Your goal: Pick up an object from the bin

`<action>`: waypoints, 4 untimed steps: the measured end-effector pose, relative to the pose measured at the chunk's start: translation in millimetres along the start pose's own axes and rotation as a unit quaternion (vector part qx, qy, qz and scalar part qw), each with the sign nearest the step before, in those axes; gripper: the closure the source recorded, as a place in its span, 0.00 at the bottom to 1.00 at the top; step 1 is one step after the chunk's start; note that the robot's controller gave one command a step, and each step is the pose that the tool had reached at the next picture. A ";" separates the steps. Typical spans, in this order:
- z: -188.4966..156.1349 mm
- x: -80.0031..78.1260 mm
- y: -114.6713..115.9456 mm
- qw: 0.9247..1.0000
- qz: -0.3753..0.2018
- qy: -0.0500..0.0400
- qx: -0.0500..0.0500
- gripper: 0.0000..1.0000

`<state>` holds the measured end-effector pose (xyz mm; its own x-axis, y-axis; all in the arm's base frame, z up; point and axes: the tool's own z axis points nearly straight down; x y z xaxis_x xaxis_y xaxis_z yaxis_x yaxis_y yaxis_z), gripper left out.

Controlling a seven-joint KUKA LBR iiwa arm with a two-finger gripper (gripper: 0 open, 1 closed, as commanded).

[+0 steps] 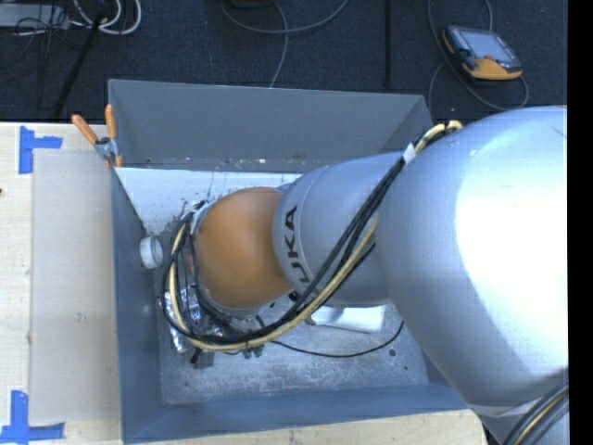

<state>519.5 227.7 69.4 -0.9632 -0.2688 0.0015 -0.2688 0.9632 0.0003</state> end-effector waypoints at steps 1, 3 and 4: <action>-107.2 35.9 -24.0 0.999 -0.032 -0.003 0.000 1.00; -242.1 33.2 -89.9 0.926 -0.377 -0.005 0.002 1.00; -155.6 49.9 -106.9 0.775 -0.632 0.001 -0.002 1.00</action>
Offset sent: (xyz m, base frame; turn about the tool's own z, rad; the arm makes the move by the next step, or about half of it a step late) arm -0.0288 -0.0322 0.1034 -0.0661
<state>500.5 111.3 225.0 0.0699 -0.9976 -0.0008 -0.9975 -0.0699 0.0053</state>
